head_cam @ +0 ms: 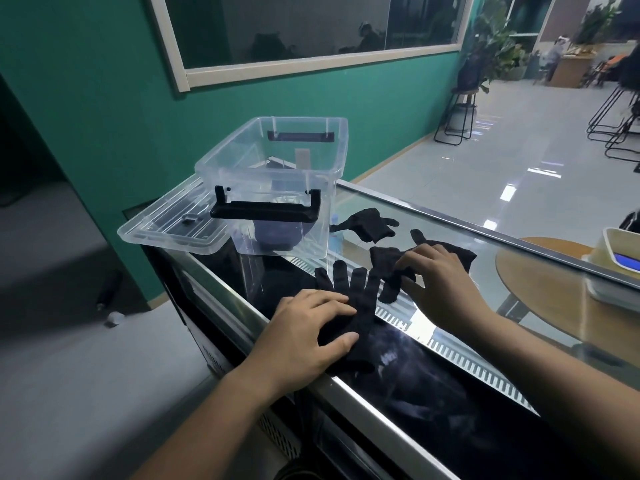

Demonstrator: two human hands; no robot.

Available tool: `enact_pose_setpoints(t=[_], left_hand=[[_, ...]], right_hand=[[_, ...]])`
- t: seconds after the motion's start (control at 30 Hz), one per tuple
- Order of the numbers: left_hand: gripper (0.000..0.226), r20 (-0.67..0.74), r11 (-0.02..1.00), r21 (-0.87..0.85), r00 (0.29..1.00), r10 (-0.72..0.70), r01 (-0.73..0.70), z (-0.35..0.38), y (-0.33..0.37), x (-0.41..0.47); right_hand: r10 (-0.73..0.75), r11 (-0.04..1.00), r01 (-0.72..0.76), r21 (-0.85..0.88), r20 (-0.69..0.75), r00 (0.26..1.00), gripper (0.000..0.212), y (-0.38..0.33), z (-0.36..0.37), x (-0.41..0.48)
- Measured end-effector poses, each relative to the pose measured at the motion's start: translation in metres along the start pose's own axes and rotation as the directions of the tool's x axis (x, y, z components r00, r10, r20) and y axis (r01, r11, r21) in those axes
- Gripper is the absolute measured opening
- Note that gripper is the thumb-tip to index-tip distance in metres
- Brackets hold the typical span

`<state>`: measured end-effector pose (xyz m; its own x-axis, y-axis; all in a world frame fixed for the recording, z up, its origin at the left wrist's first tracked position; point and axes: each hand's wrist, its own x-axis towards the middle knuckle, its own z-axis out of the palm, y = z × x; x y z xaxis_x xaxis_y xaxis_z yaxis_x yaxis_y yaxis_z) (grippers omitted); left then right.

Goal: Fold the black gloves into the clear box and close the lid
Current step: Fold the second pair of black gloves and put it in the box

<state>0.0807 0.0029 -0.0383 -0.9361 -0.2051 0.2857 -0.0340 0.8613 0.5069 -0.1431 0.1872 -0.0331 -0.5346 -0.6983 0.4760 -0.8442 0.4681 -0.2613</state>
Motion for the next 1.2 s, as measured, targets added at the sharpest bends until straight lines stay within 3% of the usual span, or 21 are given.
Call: enact_pose_setpoints(t=[0.1, 0.2, 0.27, 0.37, 0.47, 0.53, 0.8, 0.9, 1.03, 1.13, 1.2], left_hand=[[0.038, -0.007, 0.999, -0.039, 1.0, -0.02, 0.02, -0.002, 0.0, 0.0], [0.032, -0.025, 0.994, -0.094, 0.998, -0.055, 0.052, -0.004, 0.002, 0.001], [0.031, -0.045, 0.988, -0.137, 0.996, -0.079, 0.072, -0.006, 0.002, 0.003], [0.03, -0.091, 0.978, -0.188, 0.99, -0.109, 0.091, -0.008, 0.007, 0.004], [0.034, -0.173, 0.96, -0.262, 0.974, -0.147, 0.099, -0.01, 0.015, 0.006], [0.038, -0.225, 0.951, -0.292, 0.96, -0.169, 0.099, -0.01, 0.018, 0.009], [0.037, -0.358, 0.95, -0.293, 0.908, -0.215, 0.11, -0.009, 0.021, 0.017], [0.034, -0.382, 0.911, -0.38, 0.87, -0.312, 0.16, -0.008, 0.021, 0.019], [0.044, -0.206, 0.674, -0.716, 0.867, -0.454, 0.182, -0.011, 0.025, 0.022], [0.044, -0.106, 0.615, -0.75, 0.875, -0.473, 0.242, -0.012, 0.028, 0.023], [0.032, -0.086, 0.59, -0.776, 0.889, -0.45, 0.224, -0.015, 0.032, 0.023]], right_hand=[[0.047, 0.989, -0.033, 0.143, -0.093, 0.995, 0.004, -0.005, -0.006, 0.004], [0.248, 0.895, -0.175, 0.41, -0.132, 0.96, 0.006, -0.016, -0.018, 0.006], [0.336, 0.76, -0.229, 0.609, -0.066, 0.94, 0.011, -0.022, -0.023, 0.006], [0.367, 0.452, -0.257, 0.854, 0.084, 0.926, 0.021, -0.03, -0.031, 0.008], [0.335, 0.204, -0.332, 0.921, 0.253, 0.908, 0.025, -0.038, -0.033, 0.007], [0.285, 0.113, -0.381, 0.917, 0.338, 0.897, 0.024, -0.046, -0.033, 0.005], [0.142, -0.133, -0.491, 0.861, 0.506, 0.851, 0.038, -0.072, -0.029, -0.004], [0.116, -0.173, -0.503, 0.847, 0.525, 0.843, 0.036, -0.073, -0.029, -0.005], [0.095, -0.229, -0.527, 0.818, 0.558, 0.824, 0.012, -0.071, -0.027, -0.004], [0.09, -0.218, -0.522, 0.825, 0.549, 0.831, 0.016, -0.07, -0.025, -0.004], [0.1, -0.154, -0.517, 0.842, 0.534, 0.84, 0.019, -0.07, -0.025, -0.005]])
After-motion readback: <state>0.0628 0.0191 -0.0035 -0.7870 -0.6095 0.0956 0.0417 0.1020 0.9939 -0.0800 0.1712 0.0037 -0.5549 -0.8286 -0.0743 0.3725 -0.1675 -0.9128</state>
